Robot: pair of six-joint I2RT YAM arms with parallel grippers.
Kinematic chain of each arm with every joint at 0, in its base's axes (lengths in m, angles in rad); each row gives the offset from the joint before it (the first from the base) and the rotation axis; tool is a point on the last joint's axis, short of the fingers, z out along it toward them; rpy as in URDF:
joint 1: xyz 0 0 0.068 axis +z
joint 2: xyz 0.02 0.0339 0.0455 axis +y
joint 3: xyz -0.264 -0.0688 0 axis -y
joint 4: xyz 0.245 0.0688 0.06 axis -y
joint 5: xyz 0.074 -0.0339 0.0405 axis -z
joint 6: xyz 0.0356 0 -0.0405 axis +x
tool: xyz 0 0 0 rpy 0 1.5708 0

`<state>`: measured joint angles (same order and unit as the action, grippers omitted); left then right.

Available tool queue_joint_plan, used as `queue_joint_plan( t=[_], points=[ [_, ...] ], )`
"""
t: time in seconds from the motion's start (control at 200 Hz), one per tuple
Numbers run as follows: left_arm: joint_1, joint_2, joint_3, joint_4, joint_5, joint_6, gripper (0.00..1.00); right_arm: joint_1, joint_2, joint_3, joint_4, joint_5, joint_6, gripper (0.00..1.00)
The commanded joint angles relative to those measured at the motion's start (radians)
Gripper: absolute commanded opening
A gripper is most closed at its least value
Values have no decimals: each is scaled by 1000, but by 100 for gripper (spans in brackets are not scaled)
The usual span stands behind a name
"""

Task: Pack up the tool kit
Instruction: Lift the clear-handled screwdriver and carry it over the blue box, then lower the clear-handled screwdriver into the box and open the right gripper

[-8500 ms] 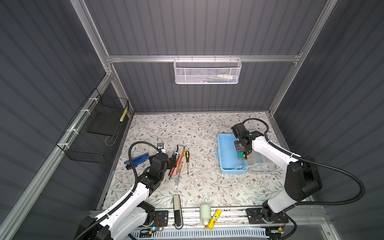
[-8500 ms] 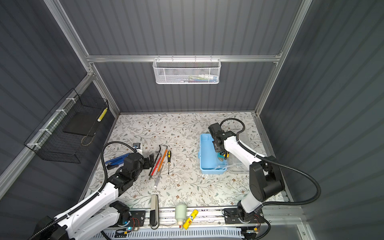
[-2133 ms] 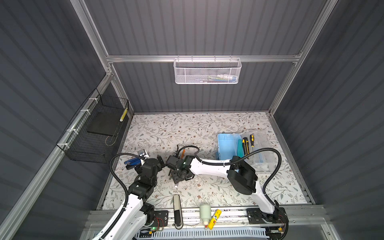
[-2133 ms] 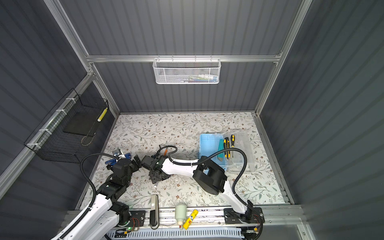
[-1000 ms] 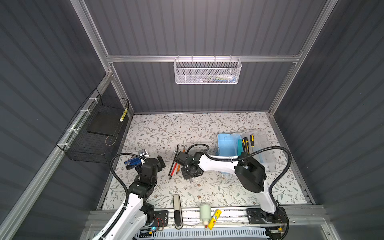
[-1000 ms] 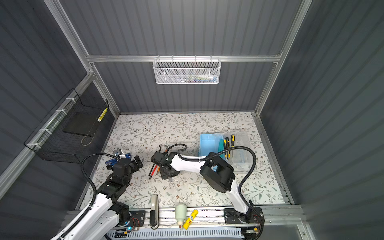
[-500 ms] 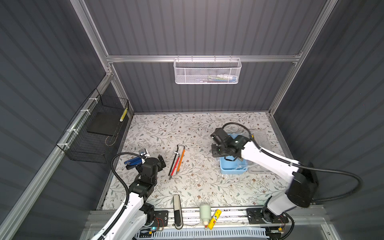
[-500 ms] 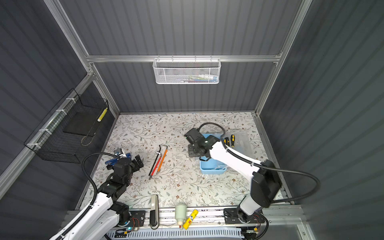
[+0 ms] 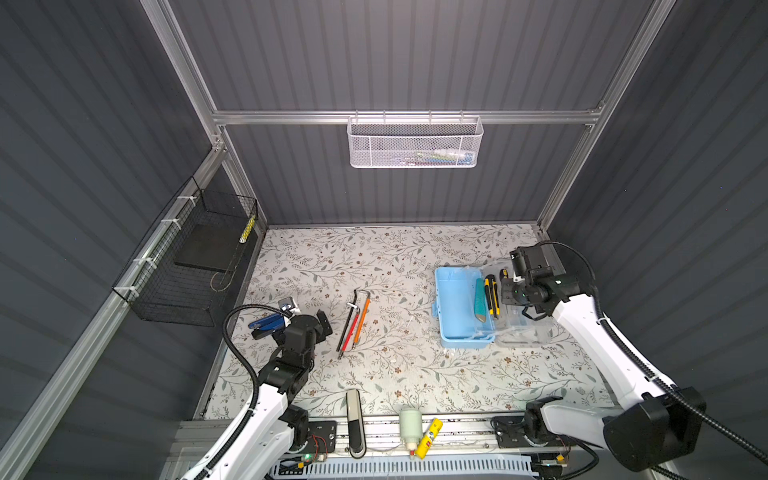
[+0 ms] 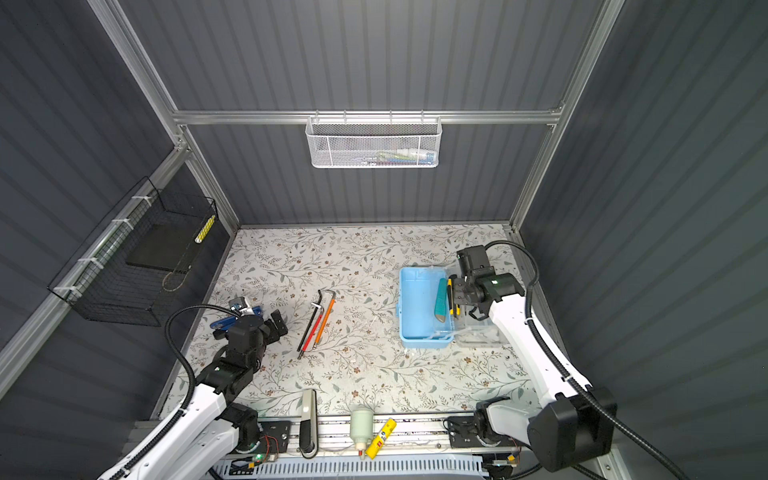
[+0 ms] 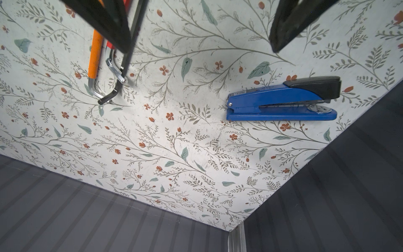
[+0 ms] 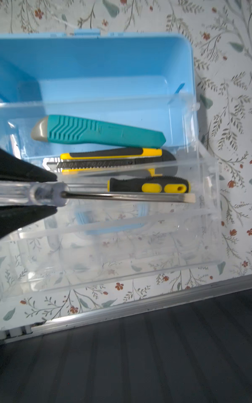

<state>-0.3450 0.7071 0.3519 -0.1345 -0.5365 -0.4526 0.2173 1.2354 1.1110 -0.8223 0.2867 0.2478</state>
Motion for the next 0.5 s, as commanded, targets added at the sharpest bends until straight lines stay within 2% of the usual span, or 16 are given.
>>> queue_joint_plan(
  t=[0.0, 0.175, 0.495],
  points=[
    [7, 6, 4, 11, 9, 21, 100, -32, 24, -11, 49, -6, -83, 0],
    [6, 3, 3, 9, 7, 20, 99, -86, 86, 16, 85, -60, -125, 0],
    [6, 13, 7, 9, 6, 19, 99, -91, 164, 19, 108, -69, -161, 3]
  ],
)
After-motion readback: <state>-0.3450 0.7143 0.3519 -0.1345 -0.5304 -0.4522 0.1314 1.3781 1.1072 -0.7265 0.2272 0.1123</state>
